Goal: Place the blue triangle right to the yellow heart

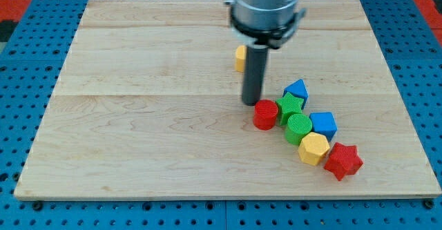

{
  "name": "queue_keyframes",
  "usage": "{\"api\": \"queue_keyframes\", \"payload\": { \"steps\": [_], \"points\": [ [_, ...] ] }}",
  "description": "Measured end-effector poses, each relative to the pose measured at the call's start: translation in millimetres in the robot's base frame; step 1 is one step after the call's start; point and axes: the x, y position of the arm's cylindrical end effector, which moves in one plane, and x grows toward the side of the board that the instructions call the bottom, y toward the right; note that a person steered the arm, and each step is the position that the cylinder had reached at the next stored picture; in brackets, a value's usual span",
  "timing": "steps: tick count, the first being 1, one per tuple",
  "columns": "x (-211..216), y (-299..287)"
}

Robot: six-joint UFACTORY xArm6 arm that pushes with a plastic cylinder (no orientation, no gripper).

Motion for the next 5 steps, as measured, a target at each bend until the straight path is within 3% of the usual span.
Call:
{"api": "queue_keyframes", "payload": {
  "steps": [2, 5],
  "points": [
    [17, 57],
    [3, 109]
  ]
}}
